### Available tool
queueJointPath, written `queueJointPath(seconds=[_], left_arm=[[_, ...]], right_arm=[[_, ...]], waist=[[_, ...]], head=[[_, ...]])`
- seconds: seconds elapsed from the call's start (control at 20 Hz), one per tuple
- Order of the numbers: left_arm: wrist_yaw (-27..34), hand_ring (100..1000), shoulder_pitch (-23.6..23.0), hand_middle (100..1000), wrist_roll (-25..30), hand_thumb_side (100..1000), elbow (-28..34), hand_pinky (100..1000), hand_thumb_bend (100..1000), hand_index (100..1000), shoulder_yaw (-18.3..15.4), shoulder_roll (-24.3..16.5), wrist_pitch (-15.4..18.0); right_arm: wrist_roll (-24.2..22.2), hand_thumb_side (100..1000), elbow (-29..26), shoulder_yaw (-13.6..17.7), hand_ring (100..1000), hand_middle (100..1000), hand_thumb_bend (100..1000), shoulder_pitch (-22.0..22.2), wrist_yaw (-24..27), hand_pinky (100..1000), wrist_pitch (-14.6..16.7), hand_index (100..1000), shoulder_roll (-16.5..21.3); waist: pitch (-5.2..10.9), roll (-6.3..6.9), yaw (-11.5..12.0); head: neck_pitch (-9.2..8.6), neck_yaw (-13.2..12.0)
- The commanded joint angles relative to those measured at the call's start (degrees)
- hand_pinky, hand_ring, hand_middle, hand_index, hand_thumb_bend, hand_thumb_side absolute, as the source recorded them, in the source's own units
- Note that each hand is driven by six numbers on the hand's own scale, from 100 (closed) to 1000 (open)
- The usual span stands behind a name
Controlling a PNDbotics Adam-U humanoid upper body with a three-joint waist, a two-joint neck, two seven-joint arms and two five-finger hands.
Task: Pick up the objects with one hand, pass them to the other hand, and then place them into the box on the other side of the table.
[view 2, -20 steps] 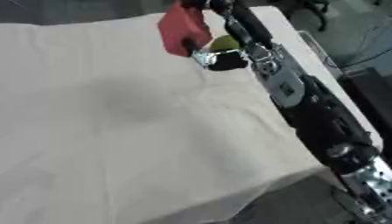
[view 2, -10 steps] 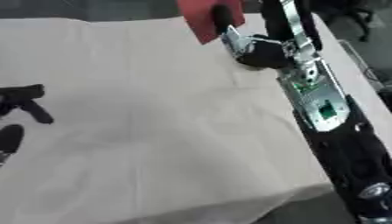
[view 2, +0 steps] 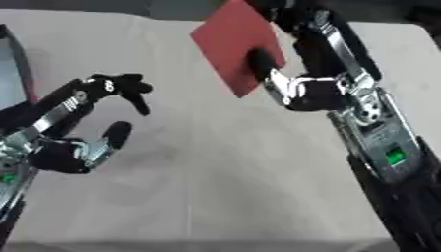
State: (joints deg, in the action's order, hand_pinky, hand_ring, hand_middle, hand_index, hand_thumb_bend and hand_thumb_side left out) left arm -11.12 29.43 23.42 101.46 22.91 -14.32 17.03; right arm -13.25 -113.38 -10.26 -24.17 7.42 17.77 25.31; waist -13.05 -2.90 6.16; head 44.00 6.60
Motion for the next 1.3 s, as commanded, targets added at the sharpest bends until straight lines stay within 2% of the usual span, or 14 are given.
queueJointPath(seconds=[0.05,0.4,0.85,1.05,1.3], left_arm=[[-0.50,673,1.18,613,-0.40,683,-0.44,1000,100,896,1.99,0.43,2.02],[-0.08,706,1.67,649,-5.16,688,-1.39,1000,100,906,4.65,2.08,2.22],[-1.18,751,2.38,705,-10.98,690,-2.02,1000,100,944,5.54,3.31,-1.42],[-3.48,757,2.25,711,-15.79,689,-2.43,1000,100,946,5.68,3.48,-4.28],[-7.28,758,1.17,709,-19.32,712,-3.71,1000,100,943,5.84,3.88,-7.21]], right_arm=[[-3.05,415,-1.21,-1.01,496,424,100,-1.33,2.85,857,-2.26,562,0.40],[-7.57,428,-1.21,-2.53,489,424,100,-2.32,6.59,860,-7.44,562,-0.14],[-8.83,424,-1.21,-3.69,489,424,100,-2.51,5.73,859,-7.13,562,-0.09],[-9.17,424,-1.21,-3.89,488,424,100,-2.48,5.46,859,-7.09,562,-0.11],[-8.81,423,-1.21,-3.69,487,424,100,-2.46,5.39,858,-7.61,563,0.01]], waist=[[0.53,0.07,0.22],[0.24,0.11,0.72],[0.22,0.18,0.91],[0.11,0.20,0.87],[-0.06,0.33,0.80]], head=[[0.12,0.01],[0.12,1.23],[0.12,2.38],[0.12,2.59],[0.12,3.08]])
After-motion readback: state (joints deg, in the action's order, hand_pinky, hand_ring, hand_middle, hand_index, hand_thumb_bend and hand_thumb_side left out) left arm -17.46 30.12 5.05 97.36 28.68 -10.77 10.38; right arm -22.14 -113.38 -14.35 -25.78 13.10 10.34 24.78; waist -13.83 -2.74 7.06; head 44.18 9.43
